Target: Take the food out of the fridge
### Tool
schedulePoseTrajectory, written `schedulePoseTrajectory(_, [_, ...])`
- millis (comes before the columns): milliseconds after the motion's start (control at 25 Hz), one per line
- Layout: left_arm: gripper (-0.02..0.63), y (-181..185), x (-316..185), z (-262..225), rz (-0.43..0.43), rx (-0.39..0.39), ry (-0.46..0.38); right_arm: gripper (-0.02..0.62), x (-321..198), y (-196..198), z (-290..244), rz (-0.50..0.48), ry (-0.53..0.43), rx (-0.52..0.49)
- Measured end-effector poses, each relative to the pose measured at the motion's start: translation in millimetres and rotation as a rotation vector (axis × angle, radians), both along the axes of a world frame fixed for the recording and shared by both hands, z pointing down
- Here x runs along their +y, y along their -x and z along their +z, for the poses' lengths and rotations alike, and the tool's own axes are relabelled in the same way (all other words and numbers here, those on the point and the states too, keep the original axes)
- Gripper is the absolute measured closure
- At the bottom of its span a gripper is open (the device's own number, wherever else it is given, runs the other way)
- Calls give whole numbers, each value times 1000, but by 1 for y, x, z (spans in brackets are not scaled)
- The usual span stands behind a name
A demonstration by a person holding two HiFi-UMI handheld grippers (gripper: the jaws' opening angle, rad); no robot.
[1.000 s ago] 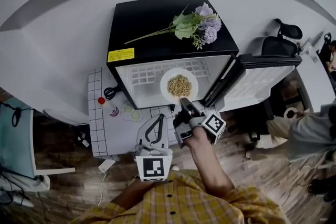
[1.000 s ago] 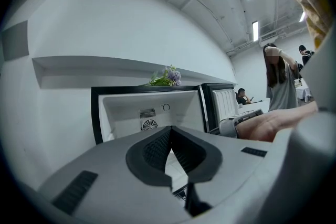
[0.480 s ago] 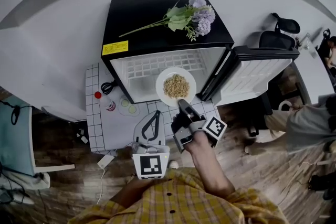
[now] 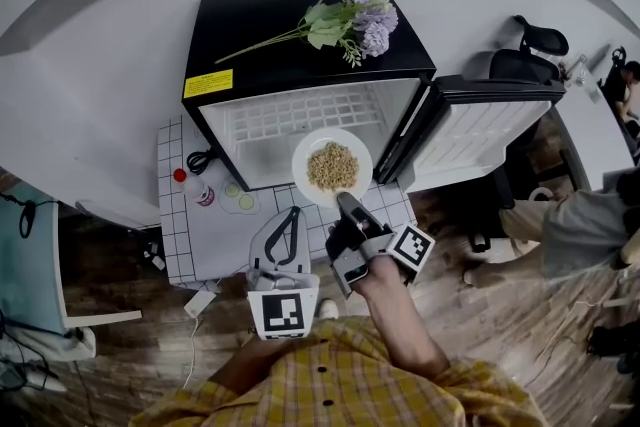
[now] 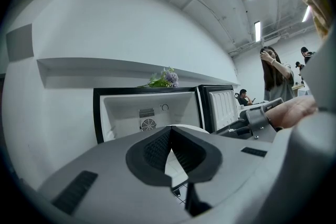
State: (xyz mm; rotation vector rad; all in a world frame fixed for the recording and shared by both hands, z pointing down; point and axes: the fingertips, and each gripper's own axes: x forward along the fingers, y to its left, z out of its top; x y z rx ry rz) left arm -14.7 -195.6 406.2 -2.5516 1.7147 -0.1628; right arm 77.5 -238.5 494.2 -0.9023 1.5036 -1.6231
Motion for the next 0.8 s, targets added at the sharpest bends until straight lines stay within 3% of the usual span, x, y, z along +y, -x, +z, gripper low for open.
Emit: schedulePoseTrajectory(800, [598,-10,5,1,-12,1,6,580,38,-7,3,-48,11,-1])
